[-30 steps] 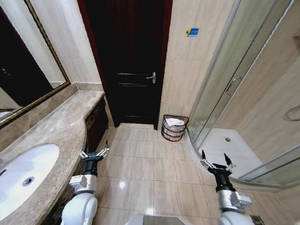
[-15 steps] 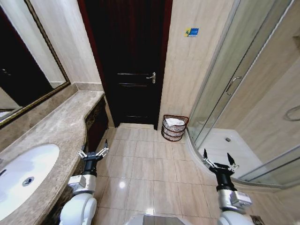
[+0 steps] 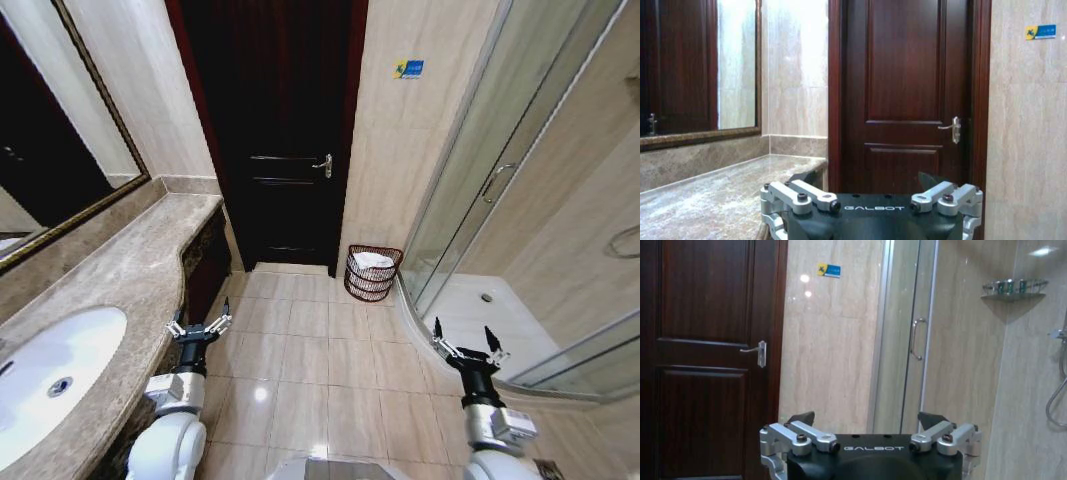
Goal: Discard the used towel into the hamper.
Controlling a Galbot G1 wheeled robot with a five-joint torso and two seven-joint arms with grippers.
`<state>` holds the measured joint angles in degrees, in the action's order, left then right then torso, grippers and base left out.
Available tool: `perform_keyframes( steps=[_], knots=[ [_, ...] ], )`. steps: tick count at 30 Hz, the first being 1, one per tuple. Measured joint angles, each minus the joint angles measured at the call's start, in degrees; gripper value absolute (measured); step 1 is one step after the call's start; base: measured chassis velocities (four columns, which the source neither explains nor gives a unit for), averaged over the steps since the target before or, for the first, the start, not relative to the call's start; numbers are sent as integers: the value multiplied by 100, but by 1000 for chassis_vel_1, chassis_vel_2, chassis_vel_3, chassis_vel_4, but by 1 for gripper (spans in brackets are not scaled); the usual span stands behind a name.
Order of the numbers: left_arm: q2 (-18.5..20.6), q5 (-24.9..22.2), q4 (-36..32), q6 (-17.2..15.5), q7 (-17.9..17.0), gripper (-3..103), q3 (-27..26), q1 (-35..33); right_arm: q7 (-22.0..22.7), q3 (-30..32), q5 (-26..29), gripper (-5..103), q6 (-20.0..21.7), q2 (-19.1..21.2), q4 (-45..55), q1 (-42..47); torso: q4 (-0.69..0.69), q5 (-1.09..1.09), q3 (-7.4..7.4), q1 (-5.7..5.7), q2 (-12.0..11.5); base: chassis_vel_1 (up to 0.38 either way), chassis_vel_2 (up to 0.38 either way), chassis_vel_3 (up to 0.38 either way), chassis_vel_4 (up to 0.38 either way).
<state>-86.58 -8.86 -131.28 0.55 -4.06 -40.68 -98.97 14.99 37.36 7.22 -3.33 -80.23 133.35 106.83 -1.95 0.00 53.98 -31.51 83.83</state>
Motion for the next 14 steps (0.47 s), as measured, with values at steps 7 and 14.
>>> perform_keyframes(
  steps=[7, 14],
  knots=[
    [0, 0, 0, 0, 0, 100, 0, 0, -2, 0, 0, 100, -3, 0, 0, 0, 0, 0, 0, 0, 0, 0, 0, 0, 0],
    [0, 1, 0, 0, 1, 100, 0, 0, -4, 0, 0, 100, -4, 0, 0, 0, 0, 0, 0, 0, 0, 0, 0, 0, 0]
  ],
)
